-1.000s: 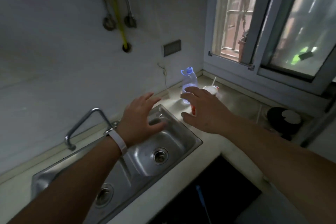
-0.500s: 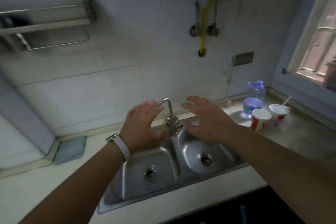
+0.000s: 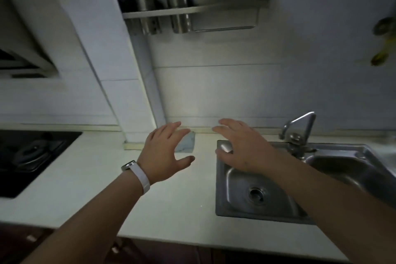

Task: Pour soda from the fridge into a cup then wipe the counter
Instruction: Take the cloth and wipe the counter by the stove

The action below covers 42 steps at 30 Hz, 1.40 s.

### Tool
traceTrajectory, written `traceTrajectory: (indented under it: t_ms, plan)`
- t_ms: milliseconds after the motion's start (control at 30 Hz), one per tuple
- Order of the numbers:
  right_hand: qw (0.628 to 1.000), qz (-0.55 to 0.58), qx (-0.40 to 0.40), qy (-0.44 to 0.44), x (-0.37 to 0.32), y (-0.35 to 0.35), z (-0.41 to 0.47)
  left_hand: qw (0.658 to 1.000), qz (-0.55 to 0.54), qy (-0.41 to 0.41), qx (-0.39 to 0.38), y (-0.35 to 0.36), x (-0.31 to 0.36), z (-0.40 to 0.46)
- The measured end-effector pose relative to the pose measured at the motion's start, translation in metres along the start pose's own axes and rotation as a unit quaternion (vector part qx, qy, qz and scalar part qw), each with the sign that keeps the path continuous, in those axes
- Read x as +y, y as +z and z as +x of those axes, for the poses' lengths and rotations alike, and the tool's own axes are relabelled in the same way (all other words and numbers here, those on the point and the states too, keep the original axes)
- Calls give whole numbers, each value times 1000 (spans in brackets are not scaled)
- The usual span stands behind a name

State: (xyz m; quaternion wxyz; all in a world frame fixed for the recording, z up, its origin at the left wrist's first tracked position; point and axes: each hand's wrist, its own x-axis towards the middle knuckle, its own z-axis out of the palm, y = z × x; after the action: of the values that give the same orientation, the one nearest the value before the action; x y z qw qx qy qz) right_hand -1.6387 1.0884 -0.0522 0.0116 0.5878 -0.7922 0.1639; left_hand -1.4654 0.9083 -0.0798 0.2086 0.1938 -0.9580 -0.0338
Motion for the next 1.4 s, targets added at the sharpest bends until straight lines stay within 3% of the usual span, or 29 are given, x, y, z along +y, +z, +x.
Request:
traceTrajectory:
  t_ms: [233,433,700,1067,1400]
  plan:
    - [998,22,-54,-22,-83,69,52,997,6,-69,-19,-20,-111,-59]
    - [997,37,-69,-20,-115,91,81,994,-9,-104,-28,-22,-163,-78]
    - [995,17,-97,-34,-96,116,117,991,-25,-126,-36,-1,-188,-59]
    - [991,89,-97,-40,-60,148,192,986,-26,-155,-63,28,-216,-3]
    - [989,75,-128,15,-26,181,226,982,-78,-137,-101,78,-246,45]
